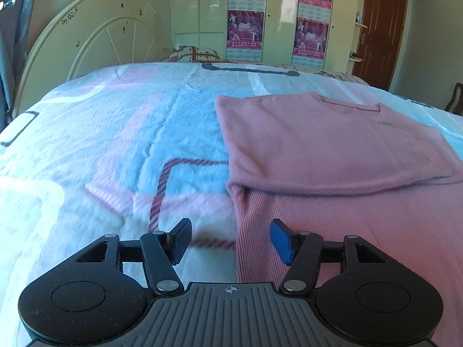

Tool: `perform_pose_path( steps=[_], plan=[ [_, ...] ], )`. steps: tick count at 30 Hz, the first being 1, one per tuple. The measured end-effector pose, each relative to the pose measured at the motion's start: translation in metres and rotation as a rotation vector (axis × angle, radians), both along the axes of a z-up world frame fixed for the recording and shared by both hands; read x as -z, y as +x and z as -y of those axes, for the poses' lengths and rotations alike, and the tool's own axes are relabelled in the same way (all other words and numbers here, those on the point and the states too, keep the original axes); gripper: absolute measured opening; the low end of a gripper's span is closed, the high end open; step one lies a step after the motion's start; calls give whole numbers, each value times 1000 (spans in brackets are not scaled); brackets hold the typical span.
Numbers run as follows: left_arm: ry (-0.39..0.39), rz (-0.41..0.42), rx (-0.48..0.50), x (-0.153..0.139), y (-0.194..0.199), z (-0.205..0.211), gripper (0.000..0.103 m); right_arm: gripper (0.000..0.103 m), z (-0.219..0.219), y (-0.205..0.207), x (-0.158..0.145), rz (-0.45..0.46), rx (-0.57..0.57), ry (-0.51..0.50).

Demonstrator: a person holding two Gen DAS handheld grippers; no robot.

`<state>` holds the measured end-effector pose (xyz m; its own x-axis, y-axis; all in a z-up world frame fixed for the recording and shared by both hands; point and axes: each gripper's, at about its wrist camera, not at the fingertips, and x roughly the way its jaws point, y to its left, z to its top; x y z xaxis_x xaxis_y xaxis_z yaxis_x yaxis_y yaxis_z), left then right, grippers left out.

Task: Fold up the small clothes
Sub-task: 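Grasp the sweatshirt hem with both tools and fold it up over the collar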

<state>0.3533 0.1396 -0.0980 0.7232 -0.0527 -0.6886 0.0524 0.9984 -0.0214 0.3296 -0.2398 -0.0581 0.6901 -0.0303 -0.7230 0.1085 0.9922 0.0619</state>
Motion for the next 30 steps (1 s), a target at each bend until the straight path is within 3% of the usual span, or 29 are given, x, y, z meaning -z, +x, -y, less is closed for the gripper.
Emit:
perform_pose_path(
  steps=[3,6,13,16,20,23,28,30],
  plan=[
    [11,-18,-22,5,-40,1,60,35,29,-32,2,-13,31,44],
    [-34,-31,-52,7,-77,-2,59,35,55,-70,10,-34,47,67],
    [-305,-93,-72,7,-139,-15,59,39,98,-161,37,-91,77,235],
    [-403,-107,-67,11,-160,-18,59,40,101,-192,41,-69,63,323],
    [-557,-114,-84,20,-189,-25,59,40,100,-215,43,-81,28,445],
    [-631,-113,-97,26,-203,-27,57,41,98,-230,45,-92,6,527],
    [-663,-106,-113,34,-210,-24,49,35,99,-240,54,-94,-9,644],
    [-666,-103,-110,35,-206,-23,49,26,104,-237,58,-85,3,681]
  ],
)
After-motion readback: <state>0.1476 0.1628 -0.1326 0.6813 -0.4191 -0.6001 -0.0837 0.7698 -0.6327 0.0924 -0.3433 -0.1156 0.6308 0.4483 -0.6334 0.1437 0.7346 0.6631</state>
